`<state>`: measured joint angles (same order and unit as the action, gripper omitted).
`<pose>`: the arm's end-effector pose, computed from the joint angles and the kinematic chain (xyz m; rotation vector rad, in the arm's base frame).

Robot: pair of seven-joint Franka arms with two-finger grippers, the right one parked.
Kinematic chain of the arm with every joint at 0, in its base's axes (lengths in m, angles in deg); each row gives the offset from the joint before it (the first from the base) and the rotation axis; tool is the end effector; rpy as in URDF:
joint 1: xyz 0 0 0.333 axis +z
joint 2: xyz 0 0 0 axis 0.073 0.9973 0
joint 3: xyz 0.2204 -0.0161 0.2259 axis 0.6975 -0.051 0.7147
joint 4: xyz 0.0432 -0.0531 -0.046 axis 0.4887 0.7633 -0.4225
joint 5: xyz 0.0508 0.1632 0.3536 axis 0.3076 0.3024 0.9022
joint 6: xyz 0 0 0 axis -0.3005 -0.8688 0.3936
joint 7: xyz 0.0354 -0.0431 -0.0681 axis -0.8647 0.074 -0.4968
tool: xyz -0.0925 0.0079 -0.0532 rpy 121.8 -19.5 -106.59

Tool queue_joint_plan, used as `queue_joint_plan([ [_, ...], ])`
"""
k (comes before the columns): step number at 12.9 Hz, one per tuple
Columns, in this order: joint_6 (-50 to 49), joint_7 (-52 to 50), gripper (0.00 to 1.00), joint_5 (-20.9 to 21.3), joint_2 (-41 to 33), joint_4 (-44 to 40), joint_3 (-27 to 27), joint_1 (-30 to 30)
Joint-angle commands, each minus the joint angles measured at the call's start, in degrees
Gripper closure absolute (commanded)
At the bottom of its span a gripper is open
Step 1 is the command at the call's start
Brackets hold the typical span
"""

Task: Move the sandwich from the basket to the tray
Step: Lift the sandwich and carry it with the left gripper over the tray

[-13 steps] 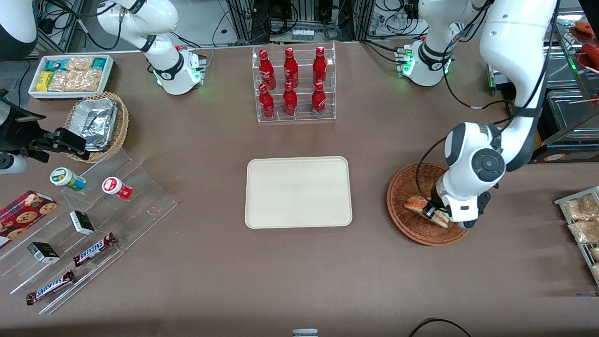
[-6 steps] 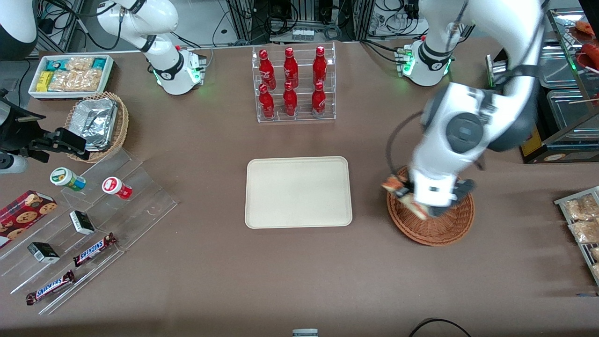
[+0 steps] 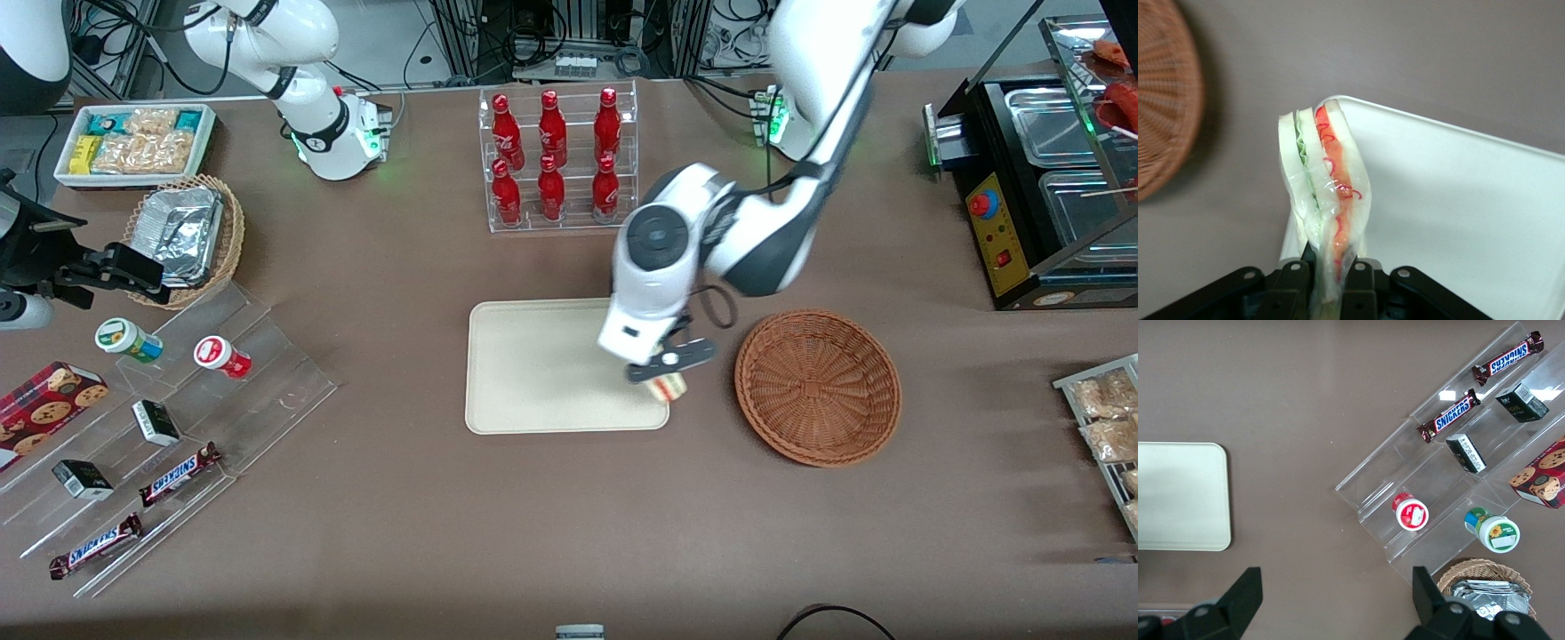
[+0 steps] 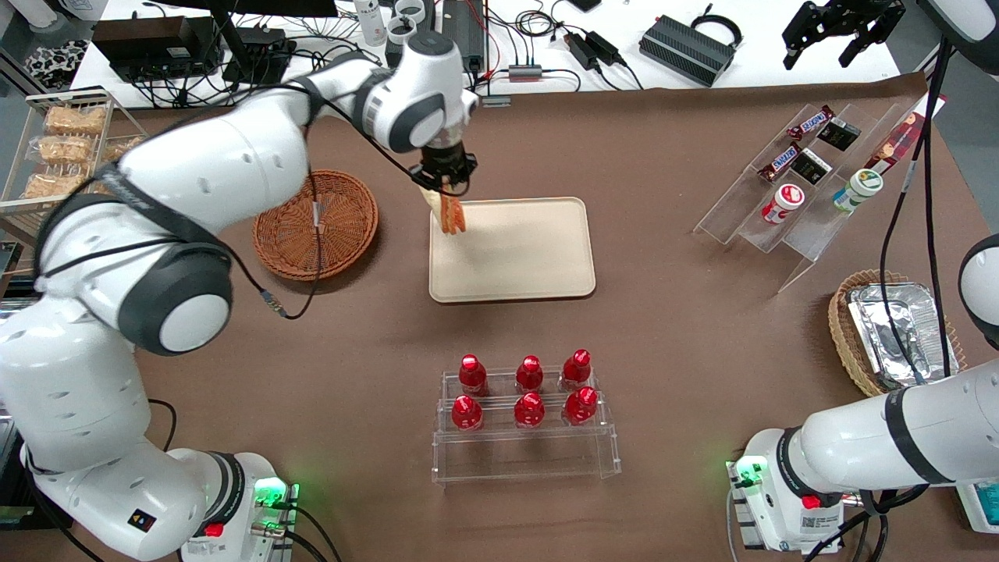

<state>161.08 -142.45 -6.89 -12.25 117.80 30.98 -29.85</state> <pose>0.5457 -0.4378 0.3434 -3.0636 -0.4029 0.0085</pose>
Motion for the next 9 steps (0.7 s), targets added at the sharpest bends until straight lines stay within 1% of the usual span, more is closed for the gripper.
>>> queue_joint_plan([
  [1,1.25,0.64,1.0,1.78,3.98,-3.27,0.82,-3.22],
  [4,6.69,0.99,1.0,1.95,6.27,-3.53,0.91,-6.38],
  [5,7.75,1.17,1.0,2.39,6.89,-3.44,0.99,-7.26],
  [7,9.77,1.6,1.0,4.67,7.77,-3.27,0.82,-7.53],
  [9,13.89,2.13,1.0,5.12,9.08,-2.92,0.82,-8.76],
])
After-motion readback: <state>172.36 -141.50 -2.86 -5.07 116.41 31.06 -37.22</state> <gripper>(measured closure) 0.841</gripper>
